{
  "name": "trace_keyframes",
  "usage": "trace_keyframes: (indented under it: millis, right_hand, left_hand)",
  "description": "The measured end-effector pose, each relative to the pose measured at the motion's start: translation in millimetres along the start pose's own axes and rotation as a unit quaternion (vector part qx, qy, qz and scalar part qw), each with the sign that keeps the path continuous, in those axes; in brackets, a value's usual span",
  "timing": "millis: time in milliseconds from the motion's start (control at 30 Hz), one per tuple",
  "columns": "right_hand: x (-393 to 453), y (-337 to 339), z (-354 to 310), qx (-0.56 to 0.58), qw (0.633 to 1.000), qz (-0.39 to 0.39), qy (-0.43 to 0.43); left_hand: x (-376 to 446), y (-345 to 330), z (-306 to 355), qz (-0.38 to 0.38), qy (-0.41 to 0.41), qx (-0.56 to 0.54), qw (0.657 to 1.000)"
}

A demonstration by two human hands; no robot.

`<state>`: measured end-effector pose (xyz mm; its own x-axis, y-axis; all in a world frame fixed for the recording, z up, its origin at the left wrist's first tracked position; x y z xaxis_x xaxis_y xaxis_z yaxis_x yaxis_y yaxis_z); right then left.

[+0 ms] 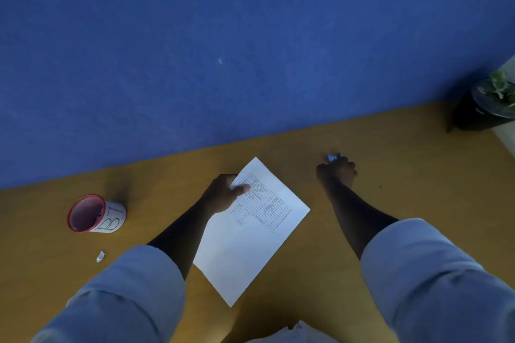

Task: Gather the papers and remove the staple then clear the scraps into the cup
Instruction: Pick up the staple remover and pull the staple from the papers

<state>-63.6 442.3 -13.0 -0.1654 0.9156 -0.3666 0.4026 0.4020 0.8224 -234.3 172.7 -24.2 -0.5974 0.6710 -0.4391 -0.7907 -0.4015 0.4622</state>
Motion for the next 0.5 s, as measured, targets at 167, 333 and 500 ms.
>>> trace_keyframes:
  millis: [167, 333, 500]
  right_hand:
    - [18, -10, 5, -0.074, 0.997, 0.031, -0.002]
    - [29, -21, 5, -0.129, 0.99, 0.051, 0.032]
    - [36, -28, 5, -0.142, 0.988, 0.049, 0.031]
  left_hand:
    - [13, -15, -9, -0.022, 0.005, 0.023, 0.999]
    - [20, -24, -15, -0.039, 0.006, 0.03, 0.999]
    - [26, -30, -20, -0.045, 0.007, 0.052, 0.998]
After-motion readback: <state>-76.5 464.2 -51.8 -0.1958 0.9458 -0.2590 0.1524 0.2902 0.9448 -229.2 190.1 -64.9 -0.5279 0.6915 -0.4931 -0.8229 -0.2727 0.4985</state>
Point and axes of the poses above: each hand's wrist, its own x-axis towards the middle knuckle, its own y-axis out of the back of the hand, z = x × y, the point moved 9 cm from there along x, towards the middle knuckle, and after that the axes turned 6 degrees about -x, right-handed, at the moved point
